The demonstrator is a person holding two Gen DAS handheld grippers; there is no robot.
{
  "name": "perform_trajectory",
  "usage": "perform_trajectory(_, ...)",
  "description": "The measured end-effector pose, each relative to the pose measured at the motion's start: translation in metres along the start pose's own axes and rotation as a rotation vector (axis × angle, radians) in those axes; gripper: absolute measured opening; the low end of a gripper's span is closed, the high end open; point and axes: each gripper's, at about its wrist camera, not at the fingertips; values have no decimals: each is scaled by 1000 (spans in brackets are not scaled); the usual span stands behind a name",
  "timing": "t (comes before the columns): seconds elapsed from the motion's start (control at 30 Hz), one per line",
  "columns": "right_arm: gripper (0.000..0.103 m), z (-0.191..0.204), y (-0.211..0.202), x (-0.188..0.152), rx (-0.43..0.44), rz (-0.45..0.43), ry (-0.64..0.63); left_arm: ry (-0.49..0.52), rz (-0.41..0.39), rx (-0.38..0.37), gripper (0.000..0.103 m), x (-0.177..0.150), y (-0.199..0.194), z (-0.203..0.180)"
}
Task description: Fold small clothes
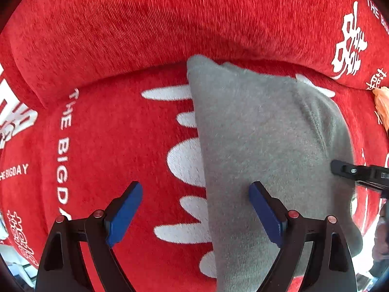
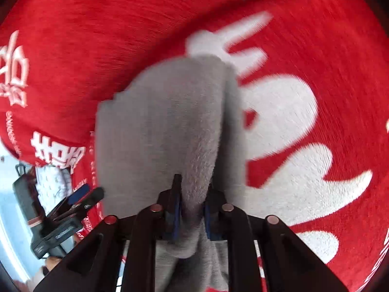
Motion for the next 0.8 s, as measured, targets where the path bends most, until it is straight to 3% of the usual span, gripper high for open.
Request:
perform_trajectory(0.03, 31, 0, -5, 0, -43, -16, 0, -1, 1, 3, 90, -1, -1, 0)
perform_trajectory(0.17, 42, 21, -22, -6, -180, -29, -59, 12, -5, 46, 90, -3, -8, 7)
perform_trajectory(0.2, 46, 25, -28, -8, -182, -33, -72, 10, -5, 49, 90, -3, -10, 11)
perform_trajectory(0.3, 58, 37, -48, -23, -27, -36, -70, -3, 0, 49, 90, -7, -14, 20)
perform_trajectory(0.37, 63, 44, -50, -39, 41, 8, -78, -16, 17, 42, 90, -14, -14, 24)
perform_trajectory(0.47, 63, 43, -30, -57, -49, 108, -107, -27, 49, 35, 90, -29, -10, 24)
perform_trajectory(0.5, 51, 42, -23, -61, -96, 133, -122, -28, 57, 29, 90, -33, -9, 22)
perform_trajectory(0.53, 4, 44, -17, -63, -108, 140, -133, -29, 62, 23, 90, -37, -9, 20)
perform_trajectory(0.6, 7, 46, -19, -65, -127, 109, -154, -25, 61, 25, 90, -47, -11, 14)
perform_trajectory(0.7, 7, 48, -12, -65, -247, 105, -238, -19, 53, 26, 90, -57, -10, 8)
perform_trajectory(0.8, 7, 31, 5, -67, -262, 134, -179, -9, 84, 41, 102, -66, 1, 5)
Point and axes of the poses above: each gripper's, at about its wrist camera, not at the fingertips, and y roughly the way its jaws point, z to its left, x to its top, and after that the axes turned 7 degrees about x, right-handed
